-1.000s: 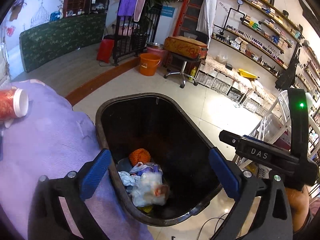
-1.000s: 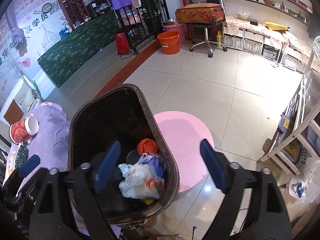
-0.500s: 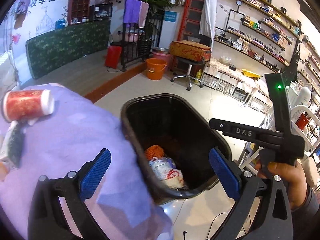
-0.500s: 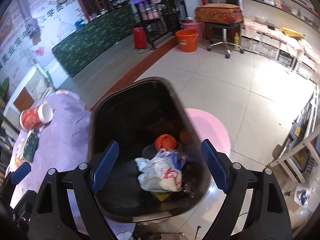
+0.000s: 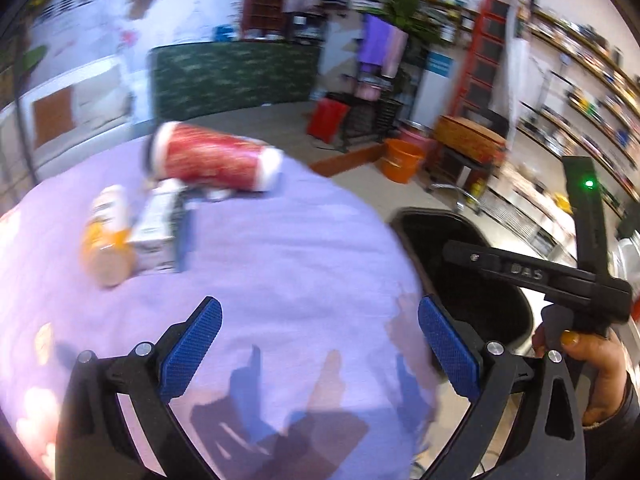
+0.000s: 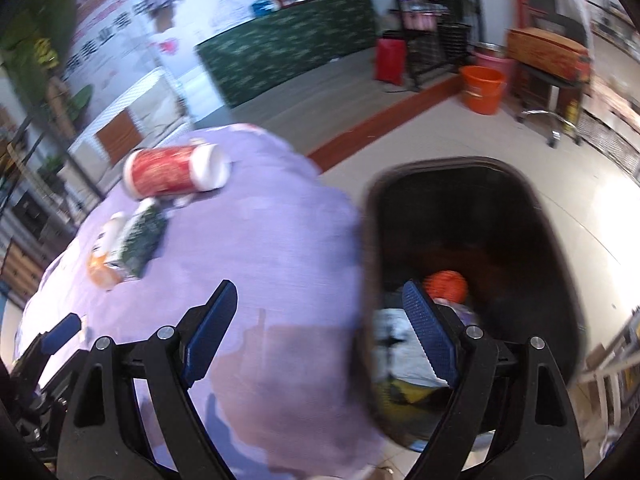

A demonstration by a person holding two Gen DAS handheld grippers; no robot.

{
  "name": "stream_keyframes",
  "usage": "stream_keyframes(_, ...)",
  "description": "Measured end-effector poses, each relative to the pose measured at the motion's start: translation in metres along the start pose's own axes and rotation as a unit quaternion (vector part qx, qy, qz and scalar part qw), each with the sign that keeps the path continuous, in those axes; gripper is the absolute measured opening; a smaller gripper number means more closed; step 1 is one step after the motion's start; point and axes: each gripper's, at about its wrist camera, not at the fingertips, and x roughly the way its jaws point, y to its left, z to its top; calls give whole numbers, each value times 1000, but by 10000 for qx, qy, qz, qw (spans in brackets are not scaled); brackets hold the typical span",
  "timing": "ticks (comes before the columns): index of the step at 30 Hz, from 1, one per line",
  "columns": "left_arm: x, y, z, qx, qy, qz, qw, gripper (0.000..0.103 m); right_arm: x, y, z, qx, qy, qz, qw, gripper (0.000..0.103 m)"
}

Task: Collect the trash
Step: 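Bring both open tools back over the table, then grasp the green milk carton with the right tool while the left tool grasps the juice bottle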

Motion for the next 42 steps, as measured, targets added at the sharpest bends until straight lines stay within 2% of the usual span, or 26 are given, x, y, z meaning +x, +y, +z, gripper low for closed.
stream_keyframes(4, -12, 35, -2, -374, -99, 463, 9982, 97, 14, 46, 6, -379, 115, 288, 9988, 84)
stream_keyframes(8, -25, 72, -4, -770, -177, 746, 9941, 97, 30, 92, 11, -657, 276, 646, 9954, 84)
stream_keyframes(13, -35, 114, -10, -999, -164, 1217, 9874, 97, 51, 141, 16, -913, 524, 971, 9897, 84)
stream_keyframes(21, -48, 175, -19, -1444, -93, 1562, 9771, 97, 95, 202, 38, -1135, 901, 1174, 9825, 84)
stream_keyframes(25, -51, 187, -23, -1539, -71, 1588, 9752, 97, 129, 231, 50, -1167, 1223, 1208, 9782, 83)
stream_keyframes(28, -51, 192, -28, -1588, -16, 1545, 9751, 97, 158, 246, 54, -1106, 1530, 1142, 9754, 74)
stream_keyframes(35, -41, 191, -32, -1580, 165, 1384, 9776, 97, 212, 255, 59, -723, 2225, 888, 9682, 63)
stream_keyframes(39, -39, 194, -29, -1573, 168, 1314, 9786, 97, 215, 254, 56, -674, 2195, 928, 9688, 60)
stream_keyframes(42, -36, 198, -24, -1630, 172, 1191, 9793, 97, 199, 239, 54, -604, 2049, 1116, 9705, 56)
